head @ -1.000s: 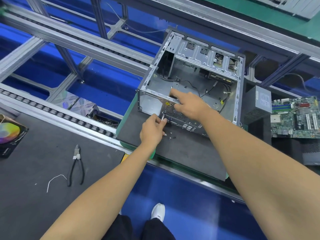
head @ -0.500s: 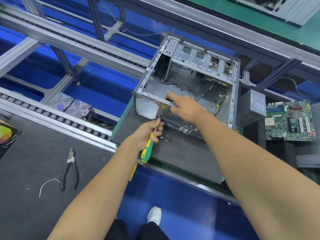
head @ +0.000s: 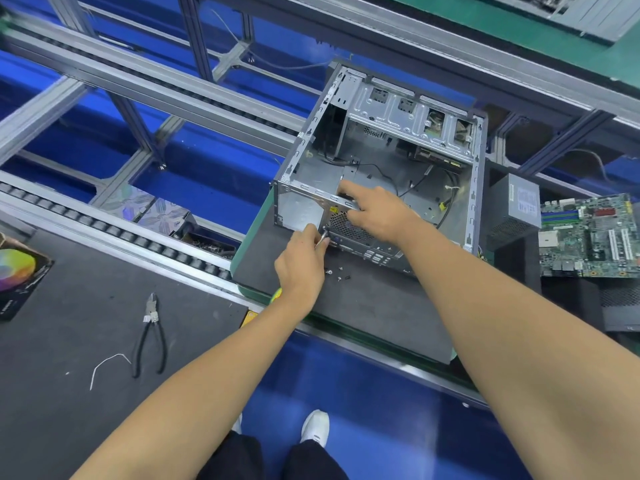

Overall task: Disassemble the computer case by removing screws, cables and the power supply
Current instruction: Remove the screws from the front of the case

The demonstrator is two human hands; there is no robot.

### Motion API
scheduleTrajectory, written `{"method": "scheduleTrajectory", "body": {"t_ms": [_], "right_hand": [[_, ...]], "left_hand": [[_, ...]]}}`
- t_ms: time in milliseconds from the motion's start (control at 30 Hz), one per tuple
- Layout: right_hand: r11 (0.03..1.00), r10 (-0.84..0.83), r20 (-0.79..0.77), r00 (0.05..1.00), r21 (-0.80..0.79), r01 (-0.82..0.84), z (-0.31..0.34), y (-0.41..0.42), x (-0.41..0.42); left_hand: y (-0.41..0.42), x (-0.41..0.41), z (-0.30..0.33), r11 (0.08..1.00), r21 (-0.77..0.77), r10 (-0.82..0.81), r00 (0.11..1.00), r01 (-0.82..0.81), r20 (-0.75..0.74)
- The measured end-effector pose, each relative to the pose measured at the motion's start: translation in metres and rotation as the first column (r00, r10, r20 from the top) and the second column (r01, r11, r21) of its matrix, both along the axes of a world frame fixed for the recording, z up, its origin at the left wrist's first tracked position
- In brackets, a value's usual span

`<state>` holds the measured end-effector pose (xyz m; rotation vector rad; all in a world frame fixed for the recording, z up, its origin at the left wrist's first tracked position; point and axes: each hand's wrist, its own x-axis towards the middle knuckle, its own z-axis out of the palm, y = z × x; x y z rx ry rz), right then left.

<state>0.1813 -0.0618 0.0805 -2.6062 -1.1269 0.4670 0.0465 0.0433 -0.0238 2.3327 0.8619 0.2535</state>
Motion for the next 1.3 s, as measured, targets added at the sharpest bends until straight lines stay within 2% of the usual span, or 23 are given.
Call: {"method": "scheduleTrajectory", "body": {"t_ms": [33,67,100,133,167,200,233,267,300,333,400,567,667,733,1033,1200,1233,1300], "right_hand": [[1.0,0.001,0.005,1.0,-0.003,-0.001,0.0,0.0,0.0],[1.0,0.004,0.011,1.0,-0.005,-0.004,0.0,0.0,0.0],[1.0,0.004,0.014,1.0,-0.005,-0.004,-0.001,0.001,0.0],[1.0,0.005,0.016,1.0,-0.005,-0.005,-0.001,0.001,0.0],[1.0,0.005,0.016,1.0,-0.005,-0.005,-0.002,0.001,0.001],[1.0,0.004,0.017,1.0,-0.007,-0.004,-0.002,0.0,0.001],[1.0,0.002,0.017,1.0,-0.006,-0.002,-0.002,0.0,0.001],[1.0,0.002,0.015,1.0,-0.003,-0.002,-0.002,0.0,0.001],[1.0,0.004,0.013,1.0,0.0,-0.004,-0.002,0.0,0.001],[1.0,0.007,0.012,1.0,0.0,-0.007,-0.002,0.001,0.001],[1.0,0.009,0.01,1.0,-0.007,-0.009,-0.002,0.001,0.001],[1.0,0.004,0.014,1.0,-0.01,-0.004,-0.001,0.0,0.001],[1.0,0.008,0.008,1.0,-0.012,-0.008,-0.001,0.0,0.0],[1.0,0.006,0.007,1.0,-0.011,-0.006,0.0,0.0,-0.001],[1.0,0.008,0.006,1.0,-0.009,-0.008,0.002,0.0,-0.002],[1.0,0.013,0.005,1.0,-0.007,-0.013,0.004,0.0,-0.003],[1.0,0.012,0.005,1.0,-0.006,-0.012,0.004,0.0,-0.003],[1.0,0.005,0.004,1.0,-0.003,-0.005,0.004,0.0,-0.003]], "left_hand": [[0.0,0.002,-0.002,0.997,-0.083,0.007,1.0,-0.005,0.027],[-0.001,0.004,-0.004,0.966,-0.259,0.023,0.996,-0.001,0.082],[-0.001,0.006,-0.005,0.868,-0.496,0.067,0.987,0.013,0.143],[-0.001,0.008,-0.006,0.684,-0.729,0.141,0.976,0.027,0.169],[0.001,0.009,-0.005,0.457,-0.889,0.201,0.969,0.035,0.142],[0.005,0.01,-0.003,0.251,-0.967,0.225,0.97,0.039,0.097],[0.009,0.01,-0.003,0.098,-0.994,0.22,0.974,0.039,0.06],[0.012,0.01,-0.003,0.001,-0.999,0.204,0.978,0.04,0.04],[0.016,0.01,-0.004,-0.04,-0.998,0.187,0.982,0.045,0.037],[0.018,0.009,-0.005,-0.037,-0.998,0.176,0.983,0.05,0.043],[0.018,0.008,-0.004,0.061,-0.997,0.155,0.986,0.053,0.062],[0.011,0.006,-0.001,0.474,-0.877,0.13,0.979,0.081,0.16],[0.002,0.006,-0.004,0.676,-0.736,0.108,0.981,0.048,0.163],[-0.002,0.007,-0.006,0.779,-0.626,0.072,0.986,0.037,0.149],[0.002,0.001,-0.013,0.853,-0.5,-0.078,0.983,0.152,0.165],[0.006,-0.01,-0.013,0.874,-0.473,0.007,0.97,0.112,0.243],[0.005,-0.013,-0.01,0.897,-0.431,-0.002,0.974,0.103,0.227],[0.004,-0.017,-0.007,0.971,-0.225,-0.057,0.992,0.082,0.116]]}}
